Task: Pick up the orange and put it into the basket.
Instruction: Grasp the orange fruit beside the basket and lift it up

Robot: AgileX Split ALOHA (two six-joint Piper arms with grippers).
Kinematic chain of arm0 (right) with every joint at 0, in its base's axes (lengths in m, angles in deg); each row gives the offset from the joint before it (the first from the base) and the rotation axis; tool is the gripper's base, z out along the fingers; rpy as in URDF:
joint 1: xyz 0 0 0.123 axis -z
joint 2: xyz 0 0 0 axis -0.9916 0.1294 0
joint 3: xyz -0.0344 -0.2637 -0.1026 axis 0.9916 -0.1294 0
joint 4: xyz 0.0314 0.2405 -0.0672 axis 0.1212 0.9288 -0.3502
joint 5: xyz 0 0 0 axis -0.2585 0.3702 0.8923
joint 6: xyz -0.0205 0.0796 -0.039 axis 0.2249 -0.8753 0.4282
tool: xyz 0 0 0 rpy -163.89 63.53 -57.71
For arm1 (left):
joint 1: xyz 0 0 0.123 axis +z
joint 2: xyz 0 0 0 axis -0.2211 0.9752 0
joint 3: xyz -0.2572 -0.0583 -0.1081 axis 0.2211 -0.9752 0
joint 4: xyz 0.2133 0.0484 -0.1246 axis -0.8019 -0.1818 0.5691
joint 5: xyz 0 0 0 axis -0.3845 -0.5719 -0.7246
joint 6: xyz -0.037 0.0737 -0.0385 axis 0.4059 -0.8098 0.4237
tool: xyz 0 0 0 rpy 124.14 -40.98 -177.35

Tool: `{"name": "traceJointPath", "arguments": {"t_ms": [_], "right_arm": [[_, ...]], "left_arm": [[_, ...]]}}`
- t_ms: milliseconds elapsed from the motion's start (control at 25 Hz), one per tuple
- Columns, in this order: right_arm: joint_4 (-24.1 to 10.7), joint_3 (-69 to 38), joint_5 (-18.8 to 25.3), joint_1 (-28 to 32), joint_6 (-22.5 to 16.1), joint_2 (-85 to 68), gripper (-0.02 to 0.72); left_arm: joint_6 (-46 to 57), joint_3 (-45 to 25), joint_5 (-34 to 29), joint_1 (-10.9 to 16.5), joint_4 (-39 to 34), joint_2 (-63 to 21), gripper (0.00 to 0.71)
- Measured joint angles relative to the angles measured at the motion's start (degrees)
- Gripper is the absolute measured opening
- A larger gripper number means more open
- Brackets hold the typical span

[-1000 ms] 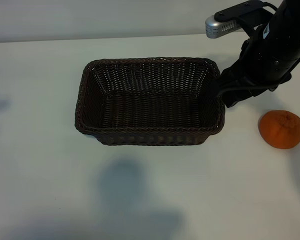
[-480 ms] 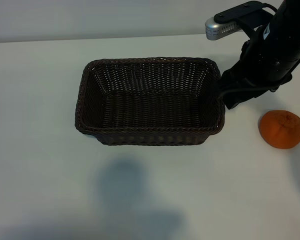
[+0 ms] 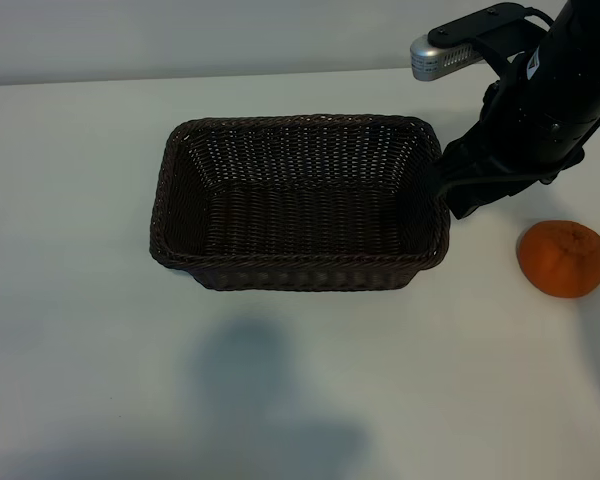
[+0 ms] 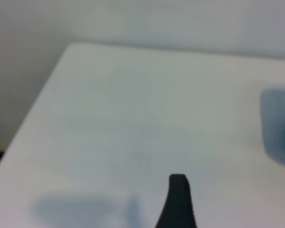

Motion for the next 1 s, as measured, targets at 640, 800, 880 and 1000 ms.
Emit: {"name": "traceJointPath", "arguments": {"t_ms": [640, 800, 880, 1000], "right_arm": [[0.1, 0.0, 0.2, 0.0, 0.2, 0.0, 0.526], [0.1, 0.0, 0.2, 0.0, 0.2, 0.0, 0.526], [0.1, 0.0, 0.2, 0.0, 0.2, 0.0, 0.526], [0.1, 0.0, -0.3, 0.0, 0.2, 0.0, 0.526]], "left_arm": [[-1.2, -21.5, 4.3, -0.6, 0.7, -8.1, 0.594], [-1.3, -21.5, 4.3, -4.5, 0.7, -8.1, 0.594], [-1.3, -21.5, 4.3, -6.9, 0.7, -8.1, 0.594], [-1.4, -21.5, 4.3, -9.2, 0.7, -8.1, 0.594]]}}
